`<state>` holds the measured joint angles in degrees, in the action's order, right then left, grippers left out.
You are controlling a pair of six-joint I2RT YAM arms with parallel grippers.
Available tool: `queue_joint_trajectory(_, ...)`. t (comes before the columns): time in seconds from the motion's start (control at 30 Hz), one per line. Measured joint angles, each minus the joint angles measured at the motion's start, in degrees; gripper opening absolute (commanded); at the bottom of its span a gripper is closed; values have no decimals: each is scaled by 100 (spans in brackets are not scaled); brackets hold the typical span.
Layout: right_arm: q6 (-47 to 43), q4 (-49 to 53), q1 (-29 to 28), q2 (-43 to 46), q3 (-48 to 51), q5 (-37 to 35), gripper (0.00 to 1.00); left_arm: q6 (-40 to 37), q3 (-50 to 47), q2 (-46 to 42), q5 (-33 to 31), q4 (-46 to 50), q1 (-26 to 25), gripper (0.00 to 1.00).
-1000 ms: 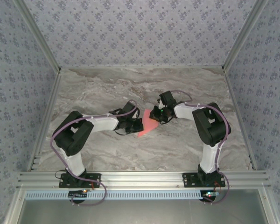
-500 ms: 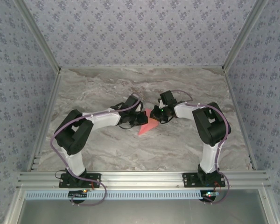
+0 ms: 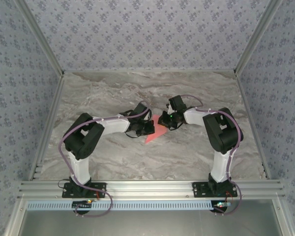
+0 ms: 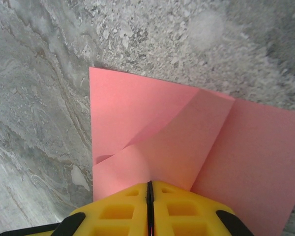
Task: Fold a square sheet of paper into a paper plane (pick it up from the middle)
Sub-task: Fourth fold the wing at the center of the table.
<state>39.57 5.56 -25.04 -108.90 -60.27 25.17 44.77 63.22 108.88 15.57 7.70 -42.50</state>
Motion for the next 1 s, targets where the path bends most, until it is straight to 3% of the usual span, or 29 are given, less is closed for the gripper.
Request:
queue_joint_trajectory(0.6,-372,-267,-177,44,0,424,3,4,-28,0,-66,76,2,0)
queue_joint_trajectory(1.0,-1019,245,343,-240,-308,398,2,9,-33,4,-63,114,11,0)
